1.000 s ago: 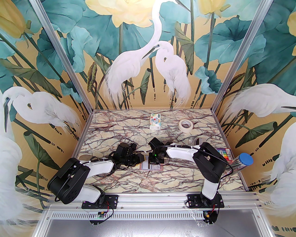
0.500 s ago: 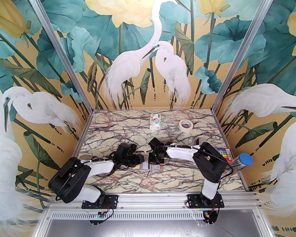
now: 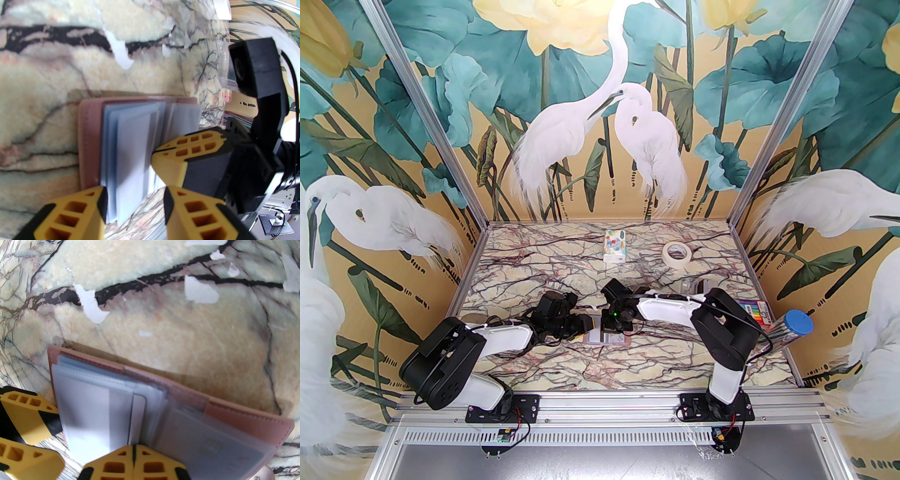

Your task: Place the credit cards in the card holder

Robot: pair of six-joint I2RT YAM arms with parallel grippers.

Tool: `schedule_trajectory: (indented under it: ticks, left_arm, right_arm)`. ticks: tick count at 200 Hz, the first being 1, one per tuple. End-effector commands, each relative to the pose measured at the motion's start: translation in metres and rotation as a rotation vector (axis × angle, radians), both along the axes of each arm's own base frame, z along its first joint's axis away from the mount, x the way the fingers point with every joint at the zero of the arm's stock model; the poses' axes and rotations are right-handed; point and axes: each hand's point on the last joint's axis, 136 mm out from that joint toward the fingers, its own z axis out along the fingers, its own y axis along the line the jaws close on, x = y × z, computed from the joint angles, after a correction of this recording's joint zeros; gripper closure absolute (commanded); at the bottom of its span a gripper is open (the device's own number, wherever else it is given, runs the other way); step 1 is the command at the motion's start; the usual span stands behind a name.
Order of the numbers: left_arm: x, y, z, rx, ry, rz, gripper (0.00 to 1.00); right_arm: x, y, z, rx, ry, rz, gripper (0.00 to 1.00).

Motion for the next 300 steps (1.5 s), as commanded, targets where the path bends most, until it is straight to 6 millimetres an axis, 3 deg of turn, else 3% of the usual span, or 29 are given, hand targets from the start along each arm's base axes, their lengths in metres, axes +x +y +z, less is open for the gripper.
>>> schedule_trajectory:
  ticks: [1,194,245,272,300]
  left_arm:
    - [0.001,-0.005,0.000,-0.004,-0.006,-0.018,0.56]
    - [-0.002,-0.018,0.028,-0.064,-0.050,-0.047,0.57]
    - [-0.001,-0.023,0.036,-0.097,-0.060,-0.049,0.56]
    - [-0.002,-0.027,0.039,-0.116,-0.059,-0.054,0.56]
    - [-0.002,-0.034,0.044,-0.131,-0.067,-0.063,0.56]
  right_arm:
    - [-0.008,-0.011,-0.013,-0.057,0.025,0.003,1.00]
    - [-0.007,-0.010,-0.007,-0.046,0.015,-0.004,1.00]
    - [-0.002,-0.009,0.020,-0.014,-0.036,-0.017,0.87]
    - [0.000,-0.015,0.030,-0.022,-0.061,-0.030,0.76]
    - [0.003,-0.025,0.040,-0.036,-0.090,-0.057,0.72]
